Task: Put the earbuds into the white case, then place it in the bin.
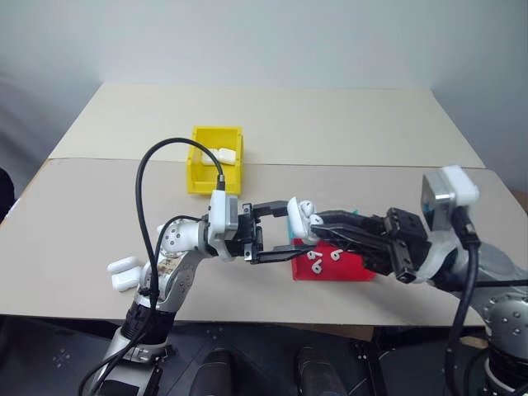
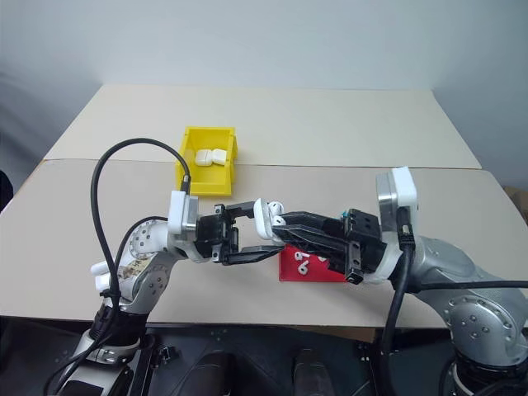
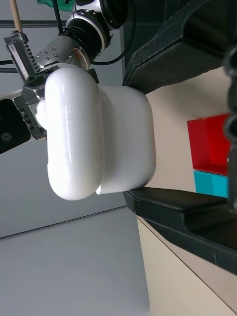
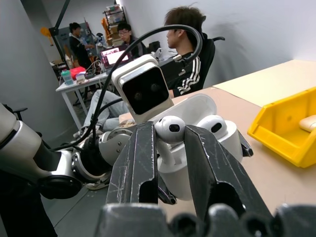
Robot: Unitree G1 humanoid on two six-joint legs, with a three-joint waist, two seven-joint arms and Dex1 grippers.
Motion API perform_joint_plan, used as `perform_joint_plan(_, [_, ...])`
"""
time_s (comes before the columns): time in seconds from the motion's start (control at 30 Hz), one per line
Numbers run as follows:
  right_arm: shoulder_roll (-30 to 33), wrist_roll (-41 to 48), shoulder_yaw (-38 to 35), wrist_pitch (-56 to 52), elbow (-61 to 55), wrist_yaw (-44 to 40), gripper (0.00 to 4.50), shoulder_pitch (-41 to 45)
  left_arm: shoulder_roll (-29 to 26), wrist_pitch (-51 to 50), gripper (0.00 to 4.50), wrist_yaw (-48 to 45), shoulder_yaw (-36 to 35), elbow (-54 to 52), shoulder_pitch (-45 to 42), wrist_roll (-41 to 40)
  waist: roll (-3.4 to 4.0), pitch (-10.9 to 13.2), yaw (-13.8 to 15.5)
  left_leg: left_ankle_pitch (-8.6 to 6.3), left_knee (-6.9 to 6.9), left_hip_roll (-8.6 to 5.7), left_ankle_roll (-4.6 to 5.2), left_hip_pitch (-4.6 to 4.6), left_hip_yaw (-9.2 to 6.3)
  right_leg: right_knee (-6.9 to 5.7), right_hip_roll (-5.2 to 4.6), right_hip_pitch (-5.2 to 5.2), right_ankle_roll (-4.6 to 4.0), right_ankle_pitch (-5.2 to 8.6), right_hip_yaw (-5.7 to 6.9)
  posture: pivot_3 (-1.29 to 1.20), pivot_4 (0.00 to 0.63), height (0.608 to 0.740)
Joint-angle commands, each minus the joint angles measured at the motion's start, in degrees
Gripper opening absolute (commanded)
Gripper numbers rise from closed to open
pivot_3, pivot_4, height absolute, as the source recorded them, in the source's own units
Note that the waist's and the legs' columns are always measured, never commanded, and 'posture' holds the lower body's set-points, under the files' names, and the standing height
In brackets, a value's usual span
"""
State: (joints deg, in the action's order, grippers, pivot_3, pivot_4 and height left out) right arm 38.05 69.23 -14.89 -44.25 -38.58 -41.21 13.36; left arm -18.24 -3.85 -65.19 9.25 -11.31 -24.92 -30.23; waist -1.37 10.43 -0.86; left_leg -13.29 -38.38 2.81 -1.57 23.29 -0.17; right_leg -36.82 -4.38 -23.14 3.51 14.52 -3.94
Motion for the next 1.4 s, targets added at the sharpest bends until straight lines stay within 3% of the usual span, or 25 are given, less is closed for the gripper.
perform_joint_plan(0.03, [0.8,-0.8,-0.1,2.2,-0.8,-1.0,0.75,0.0,0.5,1.3,2.71,0.2,0.1,-1.4,-0.6,0.1,0.0,0.0,0.0,0.0,0.0,0.0,0.0,0.0,0.0,0.0,0.0,0.0,0.0,0.0,0.0,0.0,0.15,0.74])
perform_joint_plan(0.43, [2.1,-4.6,0.3,5.7,-0.9,-4.9,0.75,-1.3,1.6,1.7,2.71,0.0,0.1,-0.6,-0.9,0.8,0.0,0.0,0.0,0.0,0.0,0.0,0.0,0.0,0.0,0.0,0.0,0.0,0.0,0.0,0.0,0.0,0.15,0.74])
perform_joint_plan(0.5, [2.2,-5.7,0.8,6.3,-1.4,-4.9,1.34,-1.4,1.6,1.8,2.71,0.0,0.1,-0.5,-0.9,0.8,0.0,0.0,0.0,0.0,0.0,0.0,0.0,0.0,0.0,0.0,0.0,0.0,0.0,0.0,0.0,0.0,0.15,0.74])
perform_joint_plan(1.4, [2.0,-13.6,-0.7,15.6,-1.0,-7.7,1.34,-4.2,1.5,2.6,2.71,-0.1,-0.2,0.4,-0.7,1.4,-0.01,0.0,0.0,0.0,0.0,-0.01,0.0,-0.01,0.0,0.0,0.0,0.01,0.0,0.0,0.0,0.0,0.15,0.74])
